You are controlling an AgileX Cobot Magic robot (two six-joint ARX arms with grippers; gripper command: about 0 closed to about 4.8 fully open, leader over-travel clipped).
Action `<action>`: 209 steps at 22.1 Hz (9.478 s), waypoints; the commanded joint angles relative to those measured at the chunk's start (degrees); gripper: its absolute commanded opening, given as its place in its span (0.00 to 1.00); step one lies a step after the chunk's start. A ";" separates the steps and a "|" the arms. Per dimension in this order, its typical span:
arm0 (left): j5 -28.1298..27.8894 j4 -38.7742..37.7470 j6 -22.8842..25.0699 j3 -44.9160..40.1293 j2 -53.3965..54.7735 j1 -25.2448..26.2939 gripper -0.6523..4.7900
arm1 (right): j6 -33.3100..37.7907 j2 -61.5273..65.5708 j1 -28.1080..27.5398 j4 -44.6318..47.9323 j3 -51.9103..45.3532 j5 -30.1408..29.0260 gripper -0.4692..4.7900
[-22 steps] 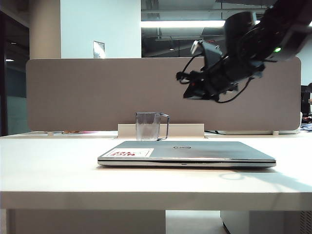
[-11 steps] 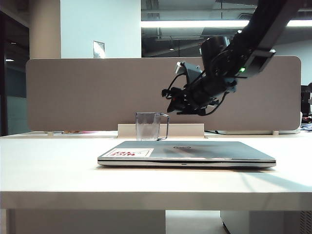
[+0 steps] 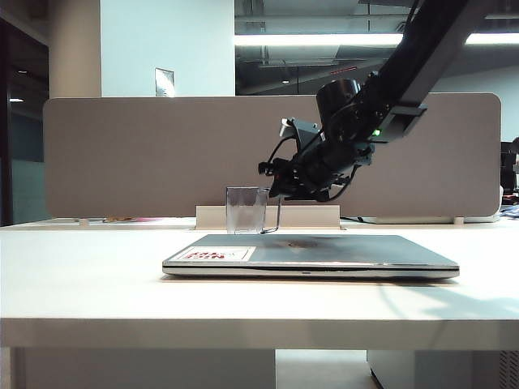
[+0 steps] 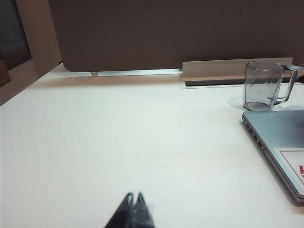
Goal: Pick up the water cup and place it on the right side of the laptop.
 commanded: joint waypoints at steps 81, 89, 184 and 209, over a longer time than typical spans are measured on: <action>0.26 0.15 -0.02 0.17 0.04 -0.02 0.11 | -6.32 6.86 -1.73 6.58 12.61 12.98 0.08; 0.31 -0.15 -0.46 0.17 0.04 -0.04 0.11 | -3.76 -1.07 -5.18 -4.72 12.07 15.74 0.08; 3.06 -2.19 -0.46 0.17 0.04 -0.04 0.11 | -6.19 -29.18 -32.06 42.60 -69.46 -3.82 0.19; 3.04 -2.56 -0.48 0.17 0.04 -0.04 0.11 | -3.32 -47.80 -32.04 35.82 -79.93 -1.60 0.28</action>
